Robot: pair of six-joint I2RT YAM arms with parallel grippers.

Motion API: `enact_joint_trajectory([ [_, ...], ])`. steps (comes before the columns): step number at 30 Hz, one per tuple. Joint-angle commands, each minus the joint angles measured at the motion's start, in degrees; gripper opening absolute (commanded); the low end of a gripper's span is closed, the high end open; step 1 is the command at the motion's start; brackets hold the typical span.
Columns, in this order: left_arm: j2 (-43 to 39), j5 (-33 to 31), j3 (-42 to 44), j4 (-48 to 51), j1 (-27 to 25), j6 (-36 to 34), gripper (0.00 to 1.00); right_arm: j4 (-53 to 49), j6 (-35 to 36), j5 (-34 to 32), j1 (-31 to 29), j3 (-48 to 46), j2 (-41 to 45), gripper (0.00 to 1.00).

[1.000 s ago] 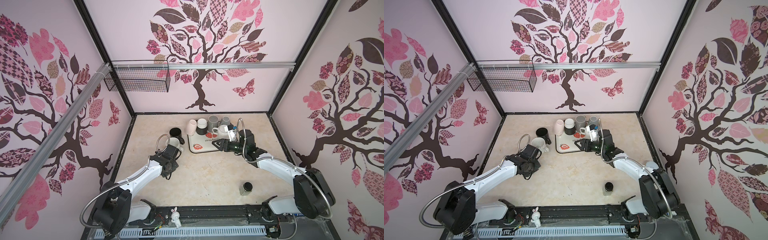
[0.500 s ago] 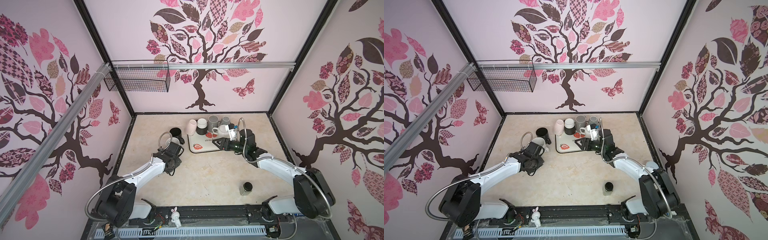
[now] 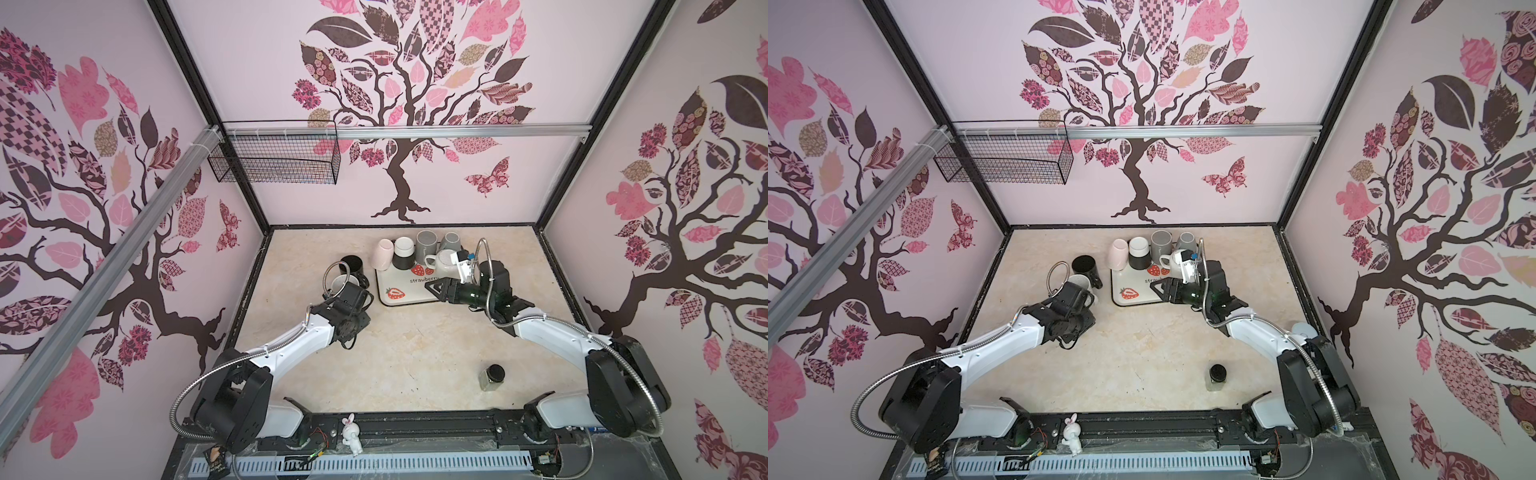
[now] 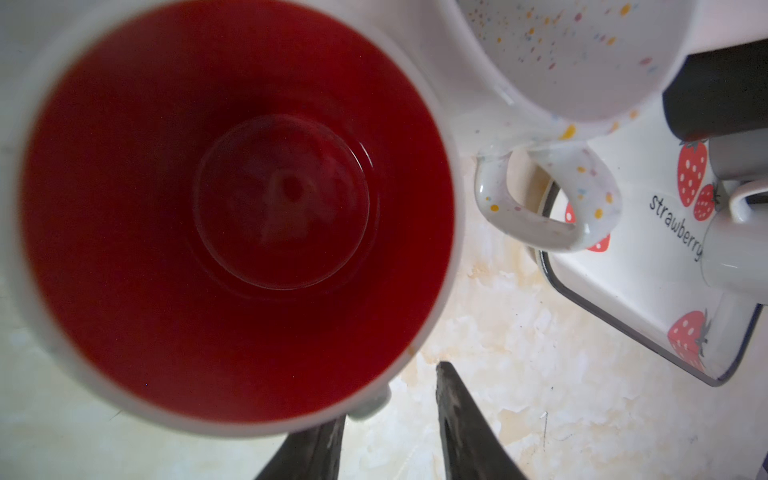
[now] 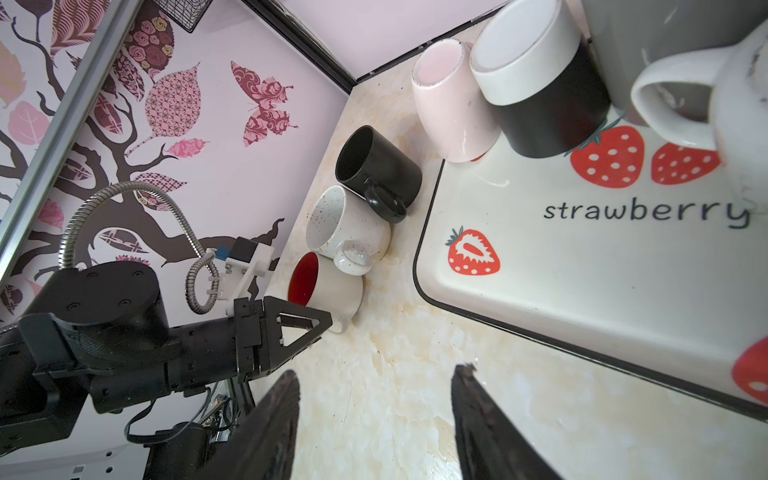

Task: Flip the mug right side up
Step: 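Lower the red-lined mug upright onto the table and open the left gripper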

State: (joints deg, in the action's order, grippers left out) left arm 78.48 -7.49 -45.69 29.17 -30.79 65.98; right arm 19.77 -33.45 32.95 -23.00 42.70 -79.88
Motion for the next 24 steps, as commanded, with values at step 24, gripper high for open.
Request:
enact_joint_trajectory([
  [24,-16.95,-3.25,-4.24,4.94,-0.95,-22.15,0.41,-22.83,12.02,-32.55,1.86,26.11,-16.11,0.77],
])
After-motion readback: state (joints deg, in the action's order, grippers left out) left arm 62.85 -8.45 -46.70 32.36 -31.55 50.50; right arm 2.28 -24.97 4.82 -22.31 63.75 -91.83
